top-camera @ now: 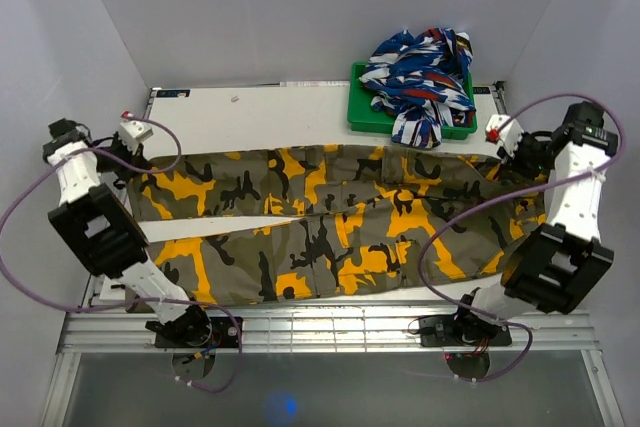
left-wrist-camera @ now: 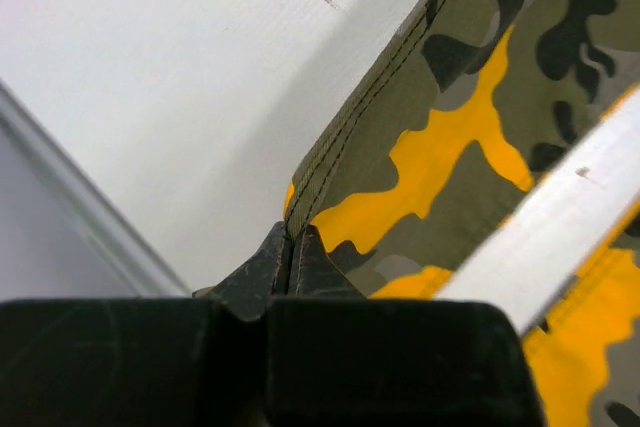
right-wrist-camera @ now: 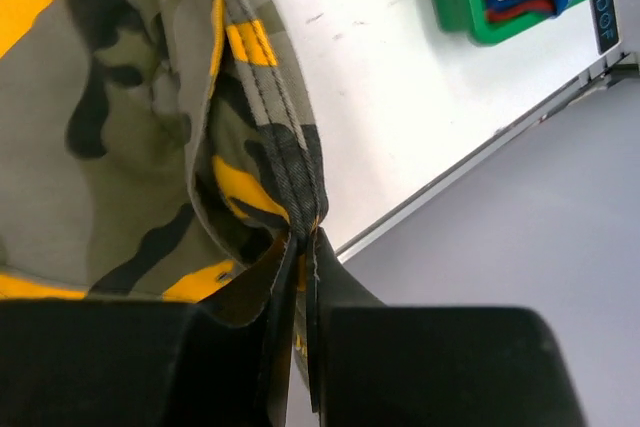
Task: Fold and stack the trousers
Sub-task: Fold the trousers
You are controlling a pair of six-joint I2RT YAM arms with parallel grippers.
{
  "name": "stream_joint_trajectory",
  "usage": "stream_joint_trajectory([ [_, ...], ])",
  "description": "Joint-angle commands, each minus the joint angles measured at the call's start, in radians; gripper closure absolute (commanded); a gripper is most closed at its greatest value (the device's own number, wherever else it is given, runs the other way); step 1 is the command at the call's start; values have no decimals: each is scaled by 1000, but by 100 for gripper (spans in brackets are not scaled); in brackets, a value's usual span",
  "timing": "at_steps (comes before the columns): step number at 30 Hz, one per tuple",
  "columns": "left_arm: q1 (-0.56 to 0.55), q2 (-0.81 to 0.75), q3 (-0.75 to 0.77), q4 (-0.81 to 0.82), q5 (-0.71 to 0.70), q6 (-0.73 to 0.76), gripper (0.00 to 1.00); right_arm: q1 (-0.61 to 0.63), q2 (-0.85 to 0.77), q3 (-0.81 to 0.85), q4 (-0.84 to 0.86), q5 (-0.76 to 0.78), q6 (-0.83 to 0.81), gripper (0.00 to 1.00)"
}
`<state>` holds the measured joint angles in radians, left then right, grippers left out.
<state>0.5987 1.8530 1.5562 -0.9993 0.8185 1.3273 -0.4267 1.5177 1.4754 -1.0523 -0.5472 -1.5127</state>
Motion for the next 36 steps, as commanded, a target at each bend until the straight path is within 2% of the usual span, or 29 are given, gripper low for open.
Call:
stream_joint_trajectory([
  [1,105,-231,-167,18,134,120,100,-94,-175,-192,-9,-63,-212,92],
  [2,157,-280,-226,1,139,172,100,-124,-206,-238,-6,-72,-254,92],
  [3,183,-329,-346,-30,134,223,100,-171,-237,-285,-9,-69,-297,92],
  [5,255,-452,-462,-97,107,413,100,-214,-295,-405,-11,-33,-407,92],
  [7,286,-526,-618,-151,7,525,100,-263,-313,-466,-12,-13,-457,92],
  [9,311,-543,-752,-147,-103,539,100,-279,-307,-526,-12,24,-478,92],
  [11,317,-526,-818,-127,-172,506,100,-280,-278,-549,-14,61,-478,92],
  [16,316,-434,-887,-24,-269,389,100,-280,-183,-589,12,128,-443,92],
  [20,306,-341,-851,158,-291,227,100,-259,-137,-616,95,132,-360,92],
  [21,287,-293,-831,198,-294,126,100,-236,-130,-621,107,130,-336,92],
  [22,270,-264,-808,278,-301,65,100,-221,-117,-627,112,128,-290,92],
  [24,211,-168,-704,335,-338,-49,100,-175,-114,-633,118,118,-248,92],
  [28,129,-30,-500,361,-374,-244,100,-107,-148,-662,112,99,-193,92],
  [31,75,26,-365,375,-360,-324,100,-70,-162,-665,110,72,-153,92],
  [36,49,37,-193,312,-262,-367,100,-78,-123,-514,89,53,-93,92],
])
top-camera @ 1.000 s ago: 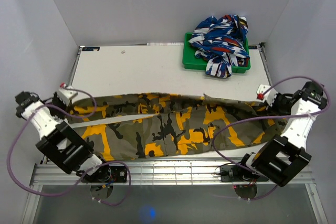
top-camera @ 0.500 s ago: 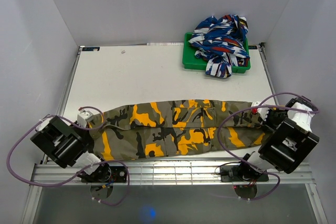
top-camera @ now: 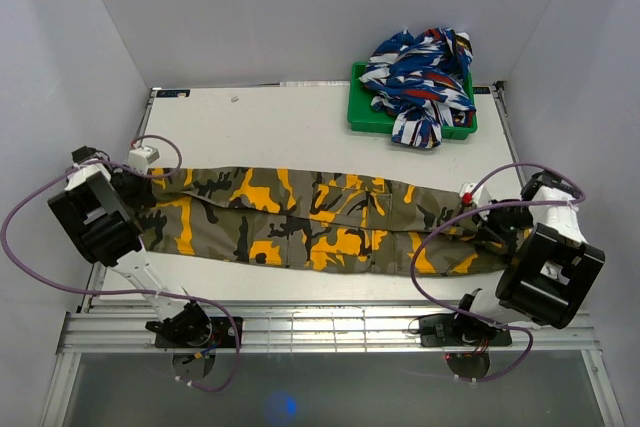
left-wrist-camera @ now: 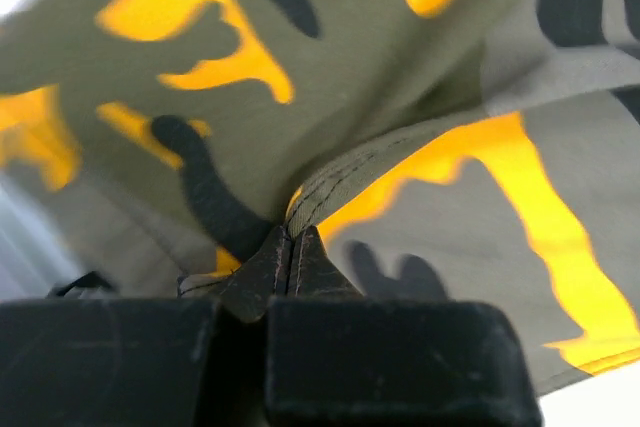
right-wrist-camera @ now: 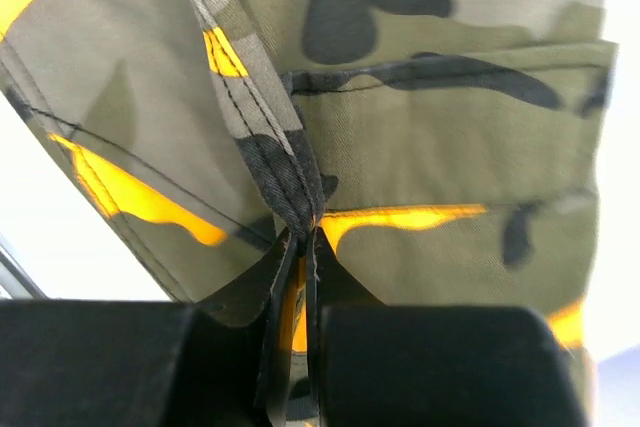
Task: Fold and stack the trousers
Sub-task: Fold the trousers
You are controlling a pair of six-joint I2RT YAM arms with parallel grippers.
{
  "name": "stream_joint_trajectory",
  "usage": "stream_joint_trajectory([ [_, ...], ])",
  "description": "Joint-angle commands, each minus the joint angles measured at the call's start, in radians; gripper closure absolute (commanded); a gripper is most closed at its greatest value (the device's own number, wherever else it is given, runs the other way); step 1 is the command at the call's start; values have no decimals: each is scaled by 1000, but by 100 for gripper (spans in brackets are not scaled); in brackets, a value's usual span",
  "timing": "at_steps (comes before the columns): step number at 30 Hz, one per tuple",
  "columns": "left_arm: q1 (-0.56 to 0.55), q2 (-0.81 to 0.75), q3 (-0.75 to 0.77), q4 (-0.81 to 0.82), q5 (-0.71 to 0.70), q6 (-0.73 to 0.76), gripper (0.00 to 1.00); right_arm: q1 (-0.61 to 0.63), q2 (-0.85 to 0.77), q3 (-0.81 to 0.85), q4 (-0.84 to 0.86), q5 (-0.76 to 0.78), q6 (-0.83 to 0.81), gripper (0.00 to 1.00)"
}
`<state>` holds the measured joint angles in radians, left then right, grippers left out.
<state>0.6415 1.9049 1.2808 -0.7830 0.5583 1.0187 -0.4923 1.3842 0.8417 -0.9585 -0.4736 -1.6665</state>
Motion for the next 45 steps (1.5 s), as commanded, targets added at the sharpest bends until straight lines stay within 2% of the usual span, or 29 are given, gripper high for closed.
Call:
stream_joint_trajectory([
  [1,6,-17,139,85,14,-63,100,-20,28,153,-14,-31,60,92],
  [6,36,-20,331,-8,101,-66,100,-61,53,368,-158,-106,10,92],
  [9,96,-52,384,-70,182,-1,100,-113,4,369,-255,-117,-74,92],
  [12,184,-95,322,-129,248,107,100,-184,-74,277,-293,-97,-214,92],
  [13,205,-125,287,-134,250,197,100,-198,-91,201,-292,-65,-284,92],
  [15,259,-147,177,-175,223,303,100,-241,-132,116,-252,-28,-343,92],
  [16,279,-156,142,-197,221,417,100,-253,-142,43,-234,1,-386,92],
  [19,354,-150,13,-242,187,576,100,-311,-145,-27,-186,39,-447,92],
  [22,388,-127,-106,-181,123,606,97,-330,-139,-102,-107,67,-466,92],
  [23,385,-113,-126,-161,117,588,82,-328,-140,-119,-86,69,-467,92],
  [24,386,-109,-141,-153,115,583,61,-327,-145,-144,-73,70,-473,92],
  [26,386,-124,-181,-154,120,587,39,-325,-148,-154,-51,69,-478,92],
  [28,386,-161,-216,-160,118,606,33,-325,-146,-151,-62,70,-480,92],
  [29,388,-179,-221,-168,121,618,15,-324,-145,-147,-66,70,-477,92],
  [30,391,-217,-221,-182,129,624,3,-324,-140,-135,-75,72,-472,92],
  [32,396,-250,-189,-213,159,620,2,-324,-139,-122,-103,69,-470,92],
  [35,397,-285,-103,-303,204,606,2,-324,-151,-115,-118,70,-473,84],
  [36,397,-288,-75,-344,213,588,2,-324,-157,-116,-115,75,-473,77],
  [38,399,-285,9,-424,241,558,2,-324,-155,-107,-114,92,-469,74],
  [41,400,-282,46,-456,250,495,2,-324,-119,-43,-146,84,-428,57],
  [42,399,-287,32,-455,246,491,2,-322,-111,-17,-193,73,-415,42],
  [45,400,-339,-52,-417,241,486,2,-324,-88,104,-307,-15,-365,27],
])
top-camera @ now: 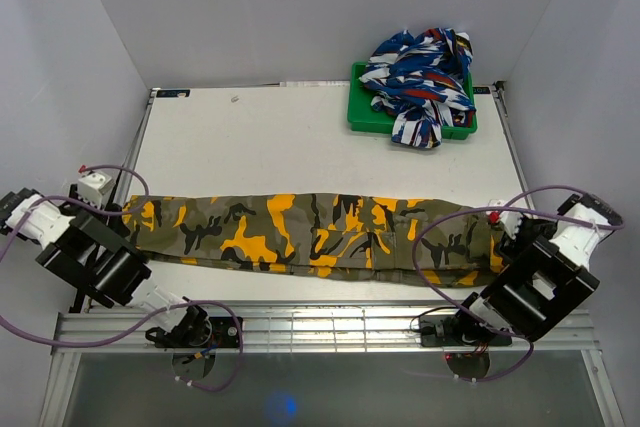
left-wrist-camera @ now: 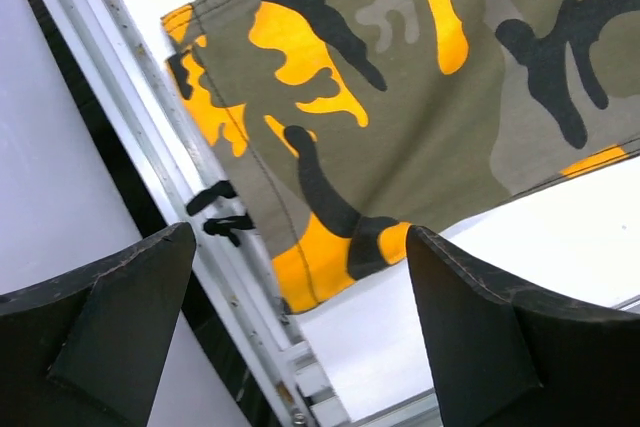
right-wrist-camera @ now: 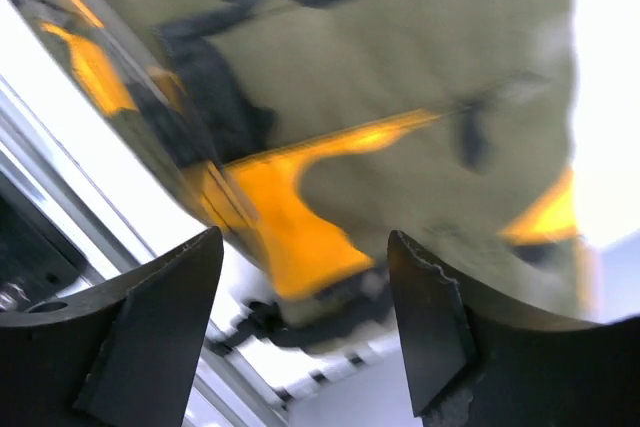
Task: Fold and stack the trousers
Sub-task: Fold the trousers
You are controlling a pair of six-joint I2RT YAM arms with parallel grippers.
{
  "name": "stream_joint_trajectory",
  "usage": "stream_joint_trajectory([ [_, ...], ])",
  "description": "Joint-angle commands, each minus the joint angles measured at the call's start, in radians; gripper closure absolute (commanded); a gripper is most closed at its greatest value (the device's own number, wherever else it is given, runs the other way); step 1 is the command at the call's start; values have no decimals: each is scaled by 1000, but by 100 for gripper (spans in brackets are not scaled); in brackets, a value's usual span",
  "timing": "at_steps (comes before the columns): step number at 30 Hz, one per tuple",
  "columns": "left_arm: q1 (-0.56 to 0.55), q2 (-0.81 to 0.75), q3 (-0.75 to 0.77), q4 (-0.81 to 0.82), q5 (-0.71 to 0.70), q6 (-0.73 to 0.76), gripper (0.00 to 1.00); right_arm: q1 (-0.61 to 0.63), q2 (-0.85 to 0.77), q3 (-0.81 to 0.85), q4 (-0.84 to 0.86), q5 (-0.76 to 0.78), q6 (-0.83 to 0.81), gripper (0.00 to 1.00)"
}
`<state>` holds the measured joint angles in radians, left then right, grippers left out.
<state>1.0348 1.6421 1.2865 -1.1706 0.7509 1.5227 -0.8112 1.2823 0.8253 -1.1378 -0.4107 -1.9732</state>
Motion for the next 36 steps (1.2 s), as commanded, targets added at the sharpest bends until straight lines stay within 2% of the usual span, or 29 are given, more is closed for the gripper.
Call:
stream_joint_trajectory([
  [1,4,-91,-88,-8,45,-36,4,-3,20,152,-154,-94,-47,26],
  [5,-35,-142,-240,158,-31,-108,14,21,23,232,-172,-129,68,26],
  [11,-47,-81,-395,360,-220,-162,31,95,51,239,-171,-166,226,25],
  [14,-47,-42,-429,422,-309,-170,34,191,52,198,-151,-168,353,27],
  [17,-45,-44,-421,422,-329,-168,41,307,25,69,-32,-90,477,31],
  [18,-44,-51,-412,410,-320,-162,46,329,17,28,58,-54,496,32],
  [20,-33,-90,-366,375,-267,-157,44,360,12,-95,151,70,493,36],
  [23,-25,-129,-282,265,-187,-154,29,353,46,-208,315,243,426,44],
  [24,-24,-134,-213,237,-127,-163,23,346,55,-219,341,283,410,45],
  [25,-22,-139,-176,209,-93,-171,2,339,63,-221,364,286,401,46],
  [27,-22,-136,-60,123,18,-205,2,339,69,-178,342,248,390,48],
  [29,-25,-122,0,77,86,-283,2,352,43,-114,235,170,379,47],
  [32,-35,-70,105,26,174,-314,2,418,-13,23,106,-5,392,45],
  [33,-36,-39,121,23,192,-338,2,443,-29,73,95,-84,428,42],
  [36,-73,27,160,49,186,-428,2,585,-84,121,148,-166,534,41],
])
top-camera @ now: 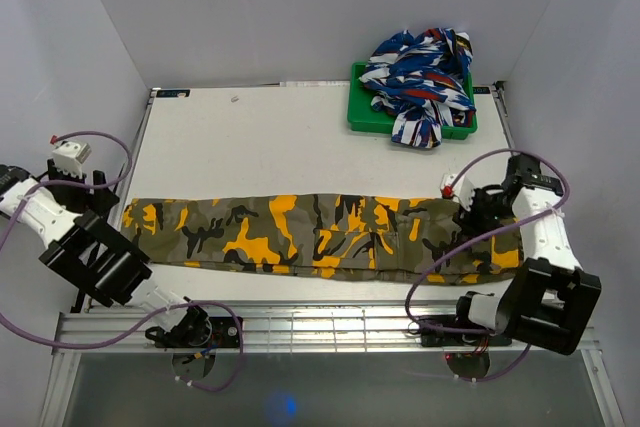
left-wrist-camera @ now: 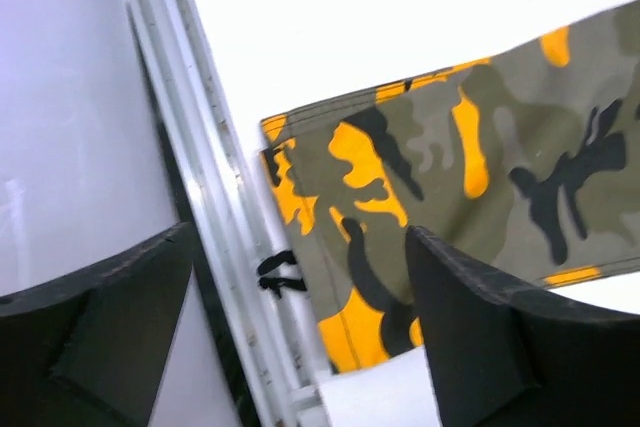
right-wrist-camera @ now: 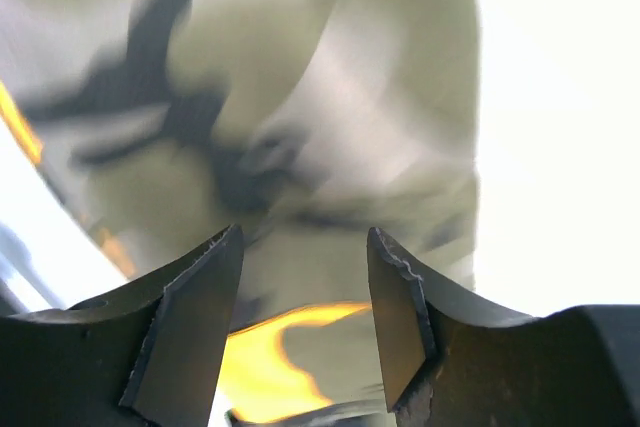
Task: Fold and stack the trousers
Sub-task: Fold the trousers
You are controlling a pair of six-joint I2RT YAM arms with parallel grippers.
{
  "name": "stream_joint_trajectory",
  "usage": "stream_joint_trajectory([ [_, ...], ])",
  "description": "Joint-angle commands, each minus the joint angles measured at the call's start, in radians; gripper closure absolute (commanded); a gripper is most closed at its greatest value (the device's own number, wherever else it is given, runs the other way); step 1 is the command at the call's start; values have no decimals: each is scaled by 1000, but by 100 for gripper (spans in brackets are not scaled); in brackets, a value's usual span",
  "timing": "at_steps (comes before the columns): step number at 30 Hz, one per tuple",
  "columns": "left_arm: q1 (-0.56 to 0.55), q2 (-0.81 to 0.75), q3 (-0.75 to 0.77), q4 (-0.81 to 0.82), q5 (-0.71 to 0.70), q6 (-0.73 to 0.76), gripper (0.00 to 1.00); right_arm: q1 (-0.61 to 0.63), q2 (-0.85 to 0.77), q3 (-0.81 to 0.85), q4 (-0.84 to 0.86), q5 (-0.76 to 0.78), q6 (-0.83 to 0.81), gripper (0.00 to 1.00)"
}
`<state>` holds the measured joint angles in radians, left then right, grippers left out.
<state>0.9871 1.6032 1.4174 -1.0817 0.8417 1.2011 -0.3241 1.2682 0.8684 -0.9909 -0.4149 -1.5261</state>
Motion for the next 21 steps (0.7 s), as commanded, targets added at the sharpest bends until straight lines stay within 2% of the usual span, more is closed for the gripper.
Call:
stream_joint_trajectory([
  [1,-53,83,32,-23,76,-138,8,188,-79,81,36,-165,190,41],
  [2,-67,101,31,3,38,-158,14,233,-82,84,66,-163,234,41],
  [3,-82,118,31,5,16,-167,28,282,-81,86,118,-159,274,42],
  [4,-117,151,26,15,-37,-182,33,384,-67,86,165,-142,356,42],
  [5,-132,165,19,26,-62,-190,37,426,-55,86,166,-133,388,42],
  [10,-194,208,-40,176,-151,-299,42,655,45,77,319,-56,550,46],
  [16,-255,230,-93,336,-275,-354,48,775,161,102,477,21,685,51],
  [17,-260,231,-103,357,-300,-368,51,787,189,130,491,31,701,51],
  [21,-265,242,-118,416,-380,-405,54,853,238,187,523,56,745,50],
])
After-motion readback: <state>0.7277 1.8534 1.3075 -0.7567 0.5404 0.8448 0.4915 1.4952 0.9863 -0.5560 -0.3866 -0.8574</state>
